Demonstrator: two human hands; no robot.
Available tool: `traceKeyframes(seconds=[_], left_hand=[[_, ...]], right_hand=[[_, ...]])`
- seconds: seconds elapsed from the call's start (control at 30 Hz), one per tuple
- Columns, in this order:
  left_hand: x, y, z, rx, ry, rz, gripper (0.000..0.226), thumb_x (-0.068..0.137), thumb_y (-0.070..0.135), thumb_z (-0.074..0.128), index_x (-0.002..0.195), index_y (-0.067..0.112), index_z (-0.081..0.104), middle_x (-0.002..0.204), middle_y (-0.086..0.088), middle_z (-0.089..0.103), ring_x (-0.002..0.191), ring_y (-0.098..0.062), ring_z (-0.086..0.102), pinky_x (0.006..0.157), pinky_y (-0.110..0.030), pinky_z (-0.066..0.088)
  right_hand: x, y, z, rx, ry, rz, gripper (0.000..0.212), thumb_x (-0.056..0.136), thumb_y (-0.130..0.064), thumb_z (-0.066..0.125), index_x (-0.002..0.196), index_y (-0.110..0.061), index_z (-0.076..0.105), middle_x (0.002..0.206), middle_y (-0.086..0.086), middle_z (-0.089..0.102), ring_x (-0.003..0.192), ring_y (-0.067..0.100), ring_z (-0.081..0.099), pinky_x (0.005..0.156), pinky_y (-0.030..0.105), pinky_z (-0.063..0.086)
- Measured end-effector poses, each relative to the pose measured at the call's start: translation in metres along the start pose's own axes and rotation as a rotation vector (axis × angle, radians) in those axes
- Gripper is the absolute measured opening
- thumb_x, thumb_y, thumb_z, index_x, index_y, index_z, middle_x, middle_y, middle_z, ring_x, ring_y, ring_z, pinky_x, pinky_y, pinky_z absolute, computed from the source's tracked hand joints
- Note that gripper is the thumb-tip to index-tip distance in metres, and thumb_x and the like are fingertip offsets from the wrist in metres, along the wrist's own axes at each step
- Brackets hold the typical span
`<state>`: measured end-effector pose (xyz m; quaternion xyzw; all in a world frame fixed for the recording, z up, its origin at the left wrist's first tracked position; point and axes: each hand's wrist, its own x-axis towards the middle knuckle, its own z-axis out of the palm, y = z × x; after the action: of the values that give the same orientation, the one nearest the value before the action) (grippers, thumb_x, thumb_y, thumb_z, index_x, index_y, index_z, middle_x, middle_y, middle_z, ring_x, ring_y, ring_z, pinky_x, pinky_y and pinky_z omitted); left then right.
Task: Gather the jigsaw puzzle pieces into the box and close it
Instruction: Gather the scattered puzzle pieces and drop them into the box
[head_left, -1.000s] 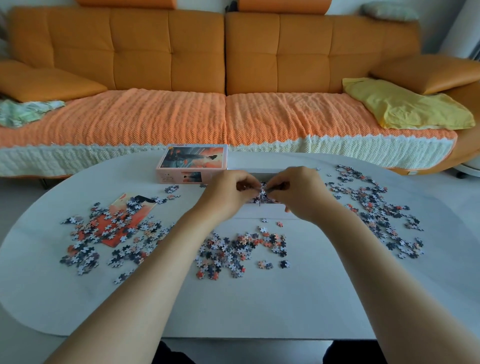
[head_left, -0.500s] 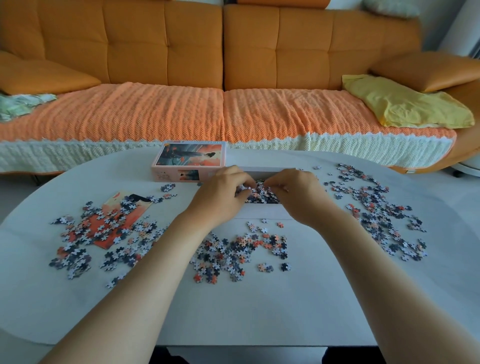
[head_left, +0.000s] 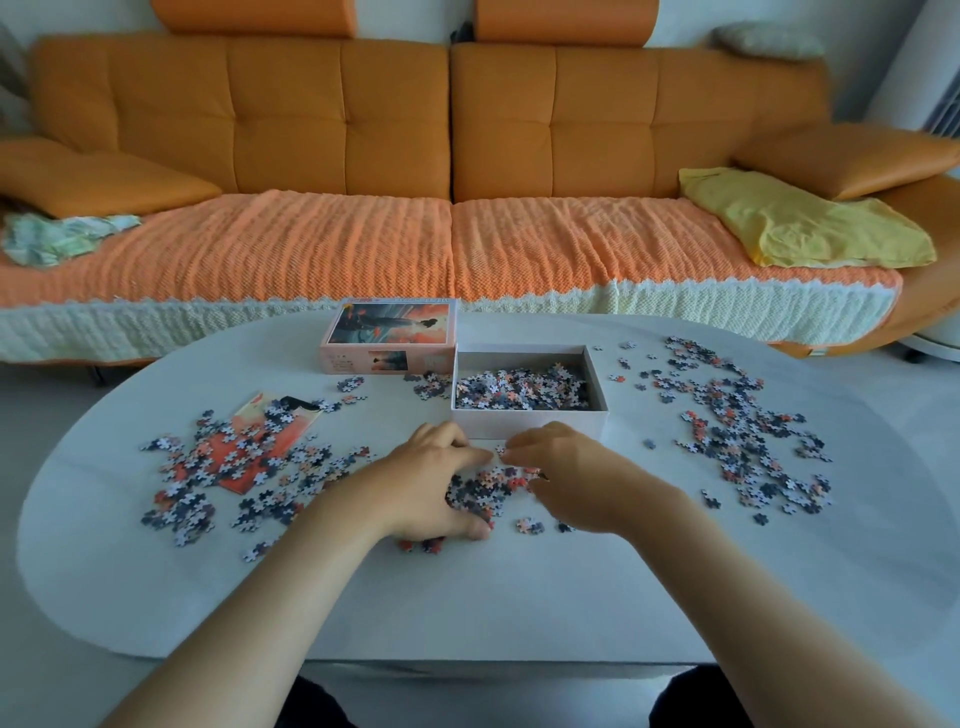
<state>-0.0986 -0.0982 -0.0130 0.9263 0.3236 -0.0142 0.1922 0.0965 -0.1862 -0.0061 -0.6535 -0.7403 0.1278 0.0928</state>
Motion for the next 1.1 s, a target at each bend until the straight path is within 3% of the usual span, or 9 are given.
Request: traceKeyframes(seconds=[0.17, 0.37, 0.5, 0.63, 0.7, 0.8, 0.93, 1.1], left_hand=[[0.009, 0.005, 0.008, -0.106, 0.146, 0.005, 0.063, 0.085, 0.051, 0.067, 0.141, 0.029, 0.047, 0.114, 0.013, 0.042, 0.117, -0.008, 0.043, 0.097, -0.029, 0.041], [0.016, 0.020, 0.021, 0.028, 0.200, 0.056, 0.072, 0.087, 0.059, 0.057, 0.146, 0.025, 0.037, 0.130, 0.007, 0.039, 0.128, -0.013, 0.030, 0.104, -0.034, 0.037], [0.014, 0.025, 0.017, -0.041, 0.162, 0.076, 0.064, 0.085, 0.061, 0.059, 0.140, 0.030, 0.047, 0.124, 0.010, 0.042, 0.126, -0.011, 0.034, 0.106, -0.036, 0.036], [0.001, 0.017, 0.001, 0.030, 0.132, 0.019, 0.080, 0.081, 0.065, 0.061, 0.147, 0.033, 0.033, 0.135, 0.012, 0.036, 0.131, -0.011, 0.029, 0.108, -0.035, 0.032], [-0.008, 0.008, -0.006, 0.129, 0.039, -0.048, 0.090, 0.074, 0.066, 0.065, 0.149, 0.036, 0.026, 0.137, 0.012, 0.030, 0.132, -0.013, 0.025, 0.109, -0.035, 0.030], [-0.016, -0.003, -0.008, 0.108, -0.084, -0.119, 0.090, 0.070, 0.053, 0.069, 0.148, 0.042, 0.024, 0.136, 0.014, 0.025, 0.133, -0.013, 0.025, 0.108, -0.036, 0.033], [-0.014, -0.003, -0.004, -0.012, -0.069, -0.082, 0.075, 0.079, 0.042, 0.071, 0.145, 0.042, 0.033, 0.132, 0.016, 0.030, 0.133, -0.006, 0.023, 0.109, -0.034, 0.033], [-0.006, 0.000, -0.001, -0.071, -0.010, -0.061, 0.078, 0.082, 0.046, 0.071, 0.148, 0.036, 0.031, 0.135, 0.013, 0.034, 0.132, -0.008, 0.032, 0.106, -0.033, 0.036]], right_hand=[[-0.007, 0.005, -0.003, 0.053, 0.079, -0.009, 0.028, 0.092, -0.010, 0.055, 0.113, -0.022, 0.070, 0.118, -0.007, 0.061, 0.106, 0.013, 0.057, 0.093, 0.022, 0.043], [-0.014, 0.016, 0.003, -0.034, 0.097, 0.089, 0.045, 0.091, -0.009, 0.050, 0.134, -0.021, 0.055, 0.133, -0.004, 0.049, 0.121, 0.019, 0.043, 0.104, 0.035, 0.039], [-0.013, 0.014, 0.003, 0.013, 0.076, 0.026, 0.044, 0.090, -0.001, 0.049, 0.124, -0.024, 0.065, 0.117, -0.004, 0.057, 0.106, 0.017, 0.050, 0.095, 0.029, 0.042], [-0.020, 0.017, -0.011, 0.078, 0.064, 0.106, 0.036, 0.093, -0.020, 0.055, 0.128, -0.027, 0.060, 0.122, -0.009, 0.052, 0.100, 0.008, 0.052, 0.092, 0.021, 0.040], [-0.025, 0.019, -0.018, 0.069, -0.037, 0.178, 0.048, 0.088, -0.032, 0.062, 0.135, -0.032, 0.052, 0.127, -0.010, 0.045, 0.100, 0.008, 0.049, 0.091, 0.023, 0.041], [-0.028, 0.016, -0.020, 0.041, -0.151, 0.251, 0.057, 0.080, -0.025, 0.063, 0.134, -0.035, 0.049, 0.122, -0.008, 0.046, 0.099, 0.012, 0.053, 0.085, 0.026, 0.047], [-0.019, 0.011, -0.012, 0.074, -0.074, 0.253, 0.046, 0.083, -0.010, 0.050, 0.122, -0.032, 0.061, 0.110, -0.009, 0.056, 0.090, 0.011, 0.058, 0.074, 0.021, 0.049], [-0.012, 0.006, -0.009, 0.092, -0.017, 0.255, 0.035, 0.090, -0.019, 0.056, 0.124, -0.027, 0.061, 0.114, -0.006, 0.060, 0.090, 0.010, 0.056, 0.077, 0.019, 0.044]])
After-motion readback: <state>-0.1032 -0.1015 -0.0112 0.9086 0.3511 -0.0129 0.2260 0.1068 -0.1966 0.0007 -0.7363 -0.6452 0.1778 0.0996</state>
